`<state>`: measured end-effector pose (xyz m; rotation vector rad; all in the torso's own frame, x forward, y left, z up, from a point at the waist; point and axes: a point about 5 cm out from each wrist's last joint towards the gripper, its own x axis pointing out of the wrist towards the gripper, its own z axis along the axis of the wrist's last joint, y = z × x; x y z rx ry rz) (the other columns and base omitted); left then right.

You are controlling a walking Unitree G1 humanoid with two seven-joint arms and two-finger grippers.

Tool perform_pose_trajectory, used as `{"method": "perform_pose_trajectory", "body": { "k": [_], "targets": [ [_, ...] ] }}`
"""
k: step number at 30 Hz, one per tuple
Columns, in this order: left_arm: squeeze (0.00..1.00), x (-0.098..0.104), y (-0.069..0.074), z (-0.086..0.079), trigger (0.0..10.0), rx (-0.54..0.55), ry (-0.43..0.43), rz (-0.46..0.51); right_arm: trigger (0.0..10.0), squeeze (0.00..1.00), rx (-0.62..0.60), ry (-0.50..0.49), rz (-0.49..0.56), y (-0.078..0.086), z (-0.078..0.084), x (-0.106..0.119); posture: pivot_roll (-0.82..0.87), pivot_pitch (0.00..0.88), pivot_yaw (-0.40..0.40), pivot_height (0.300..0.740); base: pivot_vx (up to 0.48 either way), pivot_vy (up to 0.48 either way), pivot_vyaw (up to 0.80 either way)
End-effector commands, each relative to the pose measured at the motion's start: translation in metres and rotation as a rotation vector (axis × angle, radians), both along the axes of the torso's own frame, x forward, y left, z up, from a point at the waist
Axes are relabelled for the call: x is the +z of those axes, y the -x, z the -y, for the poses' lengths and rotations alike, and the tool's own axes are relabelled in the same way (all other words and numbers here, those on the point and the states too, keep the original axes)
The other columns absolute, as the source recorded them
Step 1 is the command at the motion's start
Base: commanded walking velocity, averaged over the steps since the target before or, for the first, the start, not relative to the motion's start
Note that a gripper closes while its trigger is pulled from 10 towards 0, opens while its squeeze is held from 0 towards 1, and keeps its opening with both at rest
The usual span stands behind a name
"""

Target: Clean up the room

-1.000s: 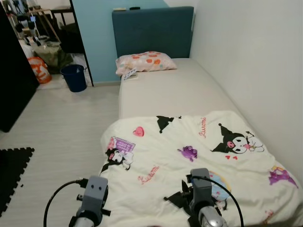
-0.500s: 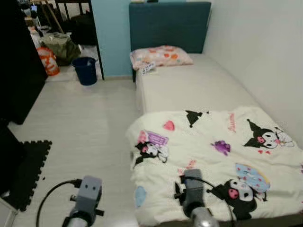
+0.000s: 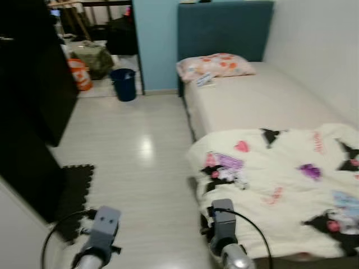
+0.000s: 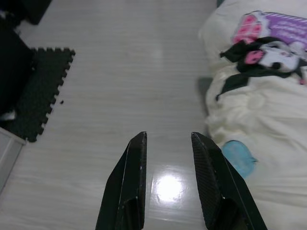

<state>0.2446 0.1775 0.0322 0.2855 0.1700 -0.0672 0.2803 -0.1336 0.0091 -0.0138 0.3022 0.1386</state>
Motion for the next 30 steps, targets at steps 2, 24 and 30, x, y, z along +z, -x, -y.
{"method": "perform_pose_trajectory", "body": {
  "k": [2, 24, 30],
  "targets": [
    [0.00, -0.0051, 0.0029, -0.0018, 10.0, 0.008, -0.019, -0.032, 10.0, 0.00, -0.012, -0.003, -0.013, 0.0036, 0.0019, -0.0040, -0.01, 0.131, 0.019, 0.740, 0.000, -0.480, 0.00],
    [0.00, -0.0059, 0.0015, -0.0007, 10.0, 0.031, -0.009, -0.057, 10.0, 0.00, -0.012, 0.002, -0.010, 0.0024, 0.0038, -0.0037, 0.00, 0.120, 0.014, 0.740, 0.000, -0.065, 0.00],
    [0.00, -0.0053, 0.0004, -0.0020, 10.0, 0.075, 0.005, -0.037, 10.0, 0.00, 0.012, 0.007, 0.003, 0.0019, 0.0023, -0.0020, -0.01, 0.113, 0.012, 0.740, 0.000, -0.240, 0.00]
  ]
}}
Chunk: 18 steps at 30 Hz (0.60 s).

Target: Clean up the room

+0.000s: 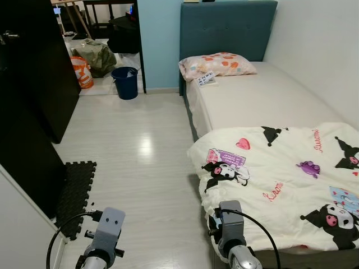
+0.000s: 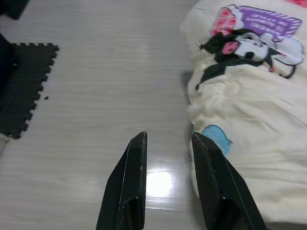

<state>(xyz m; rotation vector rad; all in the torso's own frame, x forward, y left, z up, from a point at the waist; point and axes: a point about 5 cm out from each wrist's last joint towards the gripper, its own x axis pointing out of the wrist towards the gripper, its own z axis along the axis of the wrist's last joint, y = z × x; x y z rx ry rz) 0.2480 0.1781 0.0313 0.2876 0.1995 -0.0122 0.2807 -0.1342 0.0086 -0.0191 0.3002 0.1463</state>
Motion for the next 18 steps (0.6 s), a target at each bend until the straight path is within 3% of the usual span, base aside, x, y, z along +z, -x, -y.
{"method": "perform_pose_trajectory", "body": {
  "k": [1, 14, 18],
  "targets": [
    [0.00, -0.005, 0.004, -0.001, 10.0, 0.023, 0.028, -0.017, 10.0, 0.00, 0.014, 0.004, 0.006, 0.002, 0.001, -0.001, -0.01, 0.113, 0.012, 0.740, 0.000, 0.000, 0.00],
    [0.00, -0.005, 0.006, 0.002, 10.0, 0.081, 0.143, -0.001, 10.0, 0.00, 0.123, 0.021, 0.025, 0.000, -0.014, 0.004, -0.01, 0.098, 0.006, 0.740, 0.000, 0.000, 0.00],
    [0.00, -0.003, 0.006, 0.004, 10.0, 0.065, 0.135, 0.010, 10.0, 0.00, 0.151, 0.044, 0.028, 0.001, -0.017, 0.003, 0.00, 0.103, 0.002, 0.740, 0.000, 0.000, 0.80]
  ]
}}
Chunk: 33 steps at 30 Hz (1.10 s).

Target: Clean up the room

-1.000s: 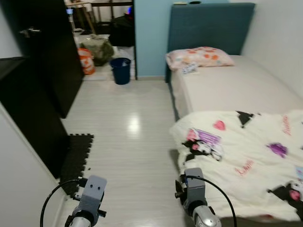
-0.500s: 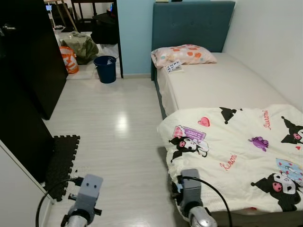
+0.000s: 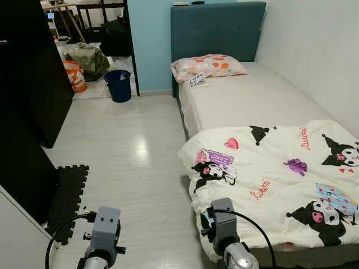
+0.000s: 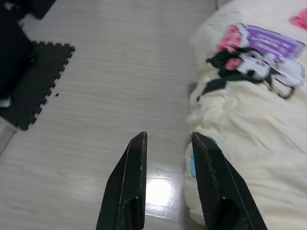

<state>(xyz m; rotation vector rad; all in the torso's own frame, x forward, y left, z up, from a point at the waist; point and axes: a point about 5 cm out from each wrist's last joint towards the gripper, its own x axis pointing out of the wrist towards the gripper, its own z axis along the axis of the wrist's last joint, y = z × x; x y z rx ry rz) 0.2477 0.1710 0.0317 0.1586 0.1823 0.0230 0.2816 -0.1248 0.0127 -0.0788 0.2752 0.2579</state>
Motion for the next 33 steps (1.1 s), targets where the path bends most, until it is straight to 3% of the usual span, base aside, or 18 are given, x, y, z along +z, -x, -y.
{"method": "perform_pose_trajectory", "body": {
  "k": [1, 11, 33],
  "targets": [
    [0.00, -0.003, 0.005, -0.003, 10.0, 0.018, 0.005, -0.007, 10.0, 0.00, 0.022, -0.011, -0.003, 0.002, -0.007, -0.002, 0.00, 0.104, 0.000, 0.740, 0.000, 0.000, 0.80],
    [0.00, 0.004, -0.001, -0.006, 10.0, 0.032, 0.056, 0.023, 10.0, 0.00, 0.000, -0.051, 0.019, -0.002, -0.005, 0.003, 0.00, 0.105, 0.000, 0.740, 0.000, 0.000, 0.08],
    [0.00, 0.009, -0.002, -0.006, 10.0, 0.020, 0.073, 0.051, 10.0, 0.00, -0.002, -0.052, 0.021, -0.001, -0.005, 0.003, 0.00, 0.114, 0.002, 0.740, 0.362, 0.000, 0.00]
  ]
}}
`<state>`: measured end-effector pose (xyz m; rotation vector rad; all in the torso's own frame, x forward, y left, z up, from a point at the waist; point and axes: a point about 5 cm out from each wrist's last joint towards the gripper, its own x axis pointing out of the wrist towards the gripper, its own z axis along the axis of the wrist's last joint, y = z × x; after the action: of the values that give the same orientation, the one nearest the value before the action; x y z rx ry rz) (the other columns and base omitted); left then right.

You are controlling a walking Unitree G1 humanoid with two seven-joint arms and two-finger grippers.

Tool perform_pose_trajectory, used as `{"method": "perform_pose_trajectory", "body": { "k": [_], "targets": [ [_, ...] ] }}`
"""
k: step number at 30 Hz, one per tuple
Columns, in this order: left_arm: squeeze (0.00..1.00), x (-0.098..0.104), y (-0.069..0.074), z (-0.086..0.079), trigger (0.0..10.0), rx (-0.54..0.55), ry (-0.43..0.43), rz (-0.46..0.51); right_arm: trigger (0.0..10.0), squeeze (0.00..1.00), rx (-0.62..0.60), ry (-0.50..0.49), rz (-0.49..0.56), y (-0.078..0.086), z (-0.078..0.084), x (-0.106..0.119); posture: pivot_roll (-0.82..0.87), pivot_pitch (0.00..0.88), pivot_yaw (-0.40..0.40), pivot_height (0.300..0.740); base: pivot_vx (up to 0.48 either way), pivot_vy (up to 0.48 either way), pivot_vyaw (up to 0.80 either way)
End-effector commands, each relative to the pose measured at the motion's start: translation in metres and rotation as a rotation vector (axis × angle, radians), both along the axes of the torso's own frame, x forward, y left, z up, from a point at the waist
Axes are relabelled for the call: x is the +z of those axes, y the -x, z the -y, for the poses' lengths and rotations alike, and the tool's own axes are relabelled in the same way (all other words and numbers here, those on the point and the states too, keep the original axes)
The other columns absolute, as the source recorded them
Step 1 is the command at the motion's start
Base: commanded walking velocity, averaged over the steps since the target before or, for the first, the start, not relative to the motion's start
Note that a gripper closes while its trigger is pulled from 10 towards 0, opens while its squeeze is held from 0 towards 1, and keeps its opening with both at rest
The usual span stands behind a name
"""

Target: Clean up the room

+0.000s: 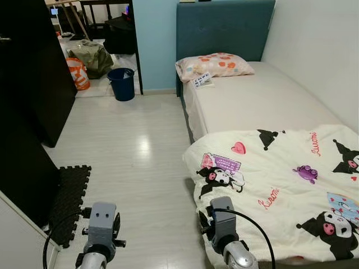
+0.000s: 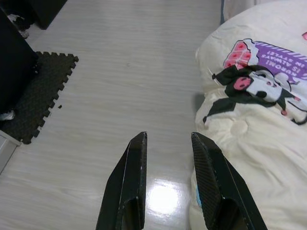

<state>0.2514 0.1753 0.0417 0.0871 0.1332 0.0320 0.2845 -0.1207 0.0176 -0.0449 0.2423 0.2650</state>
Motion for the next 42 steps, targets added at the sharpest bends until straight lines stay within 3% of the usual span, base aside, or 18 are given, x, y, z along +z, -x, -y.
{"method": "perform_pose_trajectory", "body": {
  "k": [1, 42],
  "targets": [
    [0.00, -0.0002, 0.0019, -0.0020, 10.0, 0.010, 0.003, 0.002, 10.0, 0.00, -0.004, -0.014, -0.007, 0.0013, -0.0011, -0.0020, 0.00, 0.113, 0.001, 0.740, 0.435, 0.000, 0.00],
    [0.00, 0.0024, 0.0002, -0.0048, 10.0, 0.022, -0.019, 0.013, 10.0, 0.00, 0.007, -0.033, -0.019, 0.0002, -0.0059, -0.0028, 0.01, 0.093, -0.009, 0.740, 0.436, 0.000, 0.00]
  ]
}}
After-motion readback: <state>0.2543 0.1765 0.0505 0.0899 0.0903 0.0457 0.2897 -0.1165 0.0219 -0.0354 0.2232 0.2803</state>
